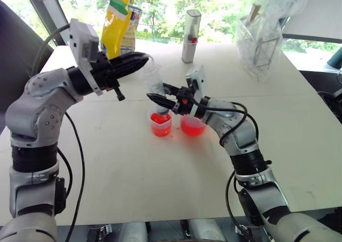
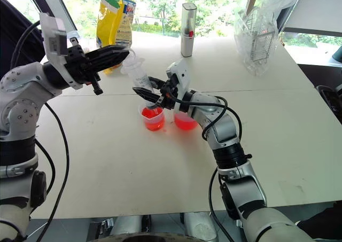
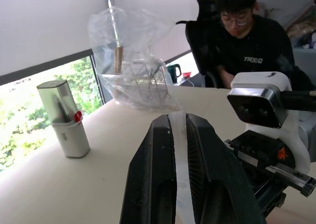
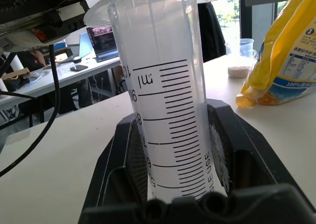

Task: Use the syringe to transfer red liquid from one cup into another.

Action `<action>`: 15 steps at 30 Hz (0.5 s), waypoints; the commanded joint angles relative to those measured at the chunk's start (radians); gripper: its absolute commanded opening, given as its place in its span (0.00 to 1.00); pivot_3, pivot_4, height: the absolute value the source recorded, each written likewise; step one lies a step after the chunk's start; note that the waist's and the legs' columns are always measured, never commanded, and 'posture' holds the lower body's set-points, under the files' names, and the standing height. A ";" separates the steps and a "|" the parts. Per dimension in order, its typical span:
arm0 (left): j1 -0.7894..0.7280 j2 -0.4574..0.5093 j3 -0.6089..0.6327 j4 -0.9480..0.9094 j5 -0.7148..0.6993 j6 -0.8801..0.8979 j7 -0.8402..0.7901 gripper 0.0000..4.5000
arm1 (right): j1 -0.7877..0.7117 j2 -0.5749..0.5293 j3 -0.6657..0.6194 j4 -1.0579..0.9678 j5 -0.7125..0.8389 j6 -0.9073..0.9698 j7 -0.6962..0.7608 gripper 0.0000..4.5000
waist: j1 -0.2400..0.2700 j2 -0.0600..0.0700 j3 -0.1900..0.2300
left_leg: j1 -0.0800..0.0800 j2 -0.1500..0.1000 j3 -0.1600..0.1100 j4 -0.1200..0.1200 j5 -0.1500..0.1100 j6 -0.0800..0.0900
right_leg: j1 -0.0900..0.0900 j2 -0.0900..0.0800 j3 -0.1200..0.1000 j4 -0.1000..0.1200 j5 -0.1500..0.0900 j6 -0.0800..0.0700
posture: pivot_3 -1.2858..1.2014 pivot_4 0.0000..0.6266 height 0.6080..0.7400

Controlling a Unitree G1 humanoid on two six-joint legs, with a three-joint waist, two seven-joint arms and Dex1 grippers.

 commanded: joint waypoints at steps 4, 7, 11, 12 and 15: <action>0.041 0.002 -0.084 -0.014 0.014 0.032 -0.049 0.01 | -0.098 0.038 -0.090 -0.097 0.068 -0.043 -0.042 0.31 | 0.000 0.000 0.000 | 0.000 0.000 0.000 0.000 0.000 0.000 | 0.000 0.000 0.000 0.000 0.000 0.000 | 0.52 0.24 1.00; 0.013 -0.001 -0.056 0.009 0.006 0.034 -0.032 0.01 | -0.068 0.046 -0.076 -0.106 0.066 -0.035 -0.042 0.31 | 0.000 0.000 0.000 | 0.000 0.000 0.000 0.000 0.000 0.000 | 0.000 0.000 0.000 0.000 0.000 0.000 | 0.52 0.24 1.00; -0.022 -0.009 -0.027 0.036 -0.006 0.038 -0.012 0.10 | -0.029 0.062 -0.051 -0.108 0.057 -0.036 -0.050 0.31 | 0.000 0.000 0.000 | 0.000 0.000 0.000 0.000 0.000 0.000 | 0.000 0.000 0.000 0.000 0.000 0.000 | 0.52 0.24 1.00; -0.034 -0.014 -0.018 0.045 -0.010 0.038 -0.003 0.19 | -0.016 0.066 -0.041 -0.106 0.050 -0.040 -0.051 0.31 | 0.000 0.000 0.000 | 0.000 0.000 0.000 0.000 0.000 0.000 | 0.000 0.000 0.000 0.000 0.000 0.000 | 0.52 0.24 1.00; -0.072 -0.032 0.017 0.069 -0.034 0.053 0.024 0.50 | 0.008 0.078 -0.026 -0.103 0.038 -0.044 -0.054 0.31 | 0.000 0.000 0.000 | 0.000 0.000 0.000 0.000 0.000 0.000 | 0.000 0.000 0.000 0.000 0.000 0.000 | 0.52 0.24 1.00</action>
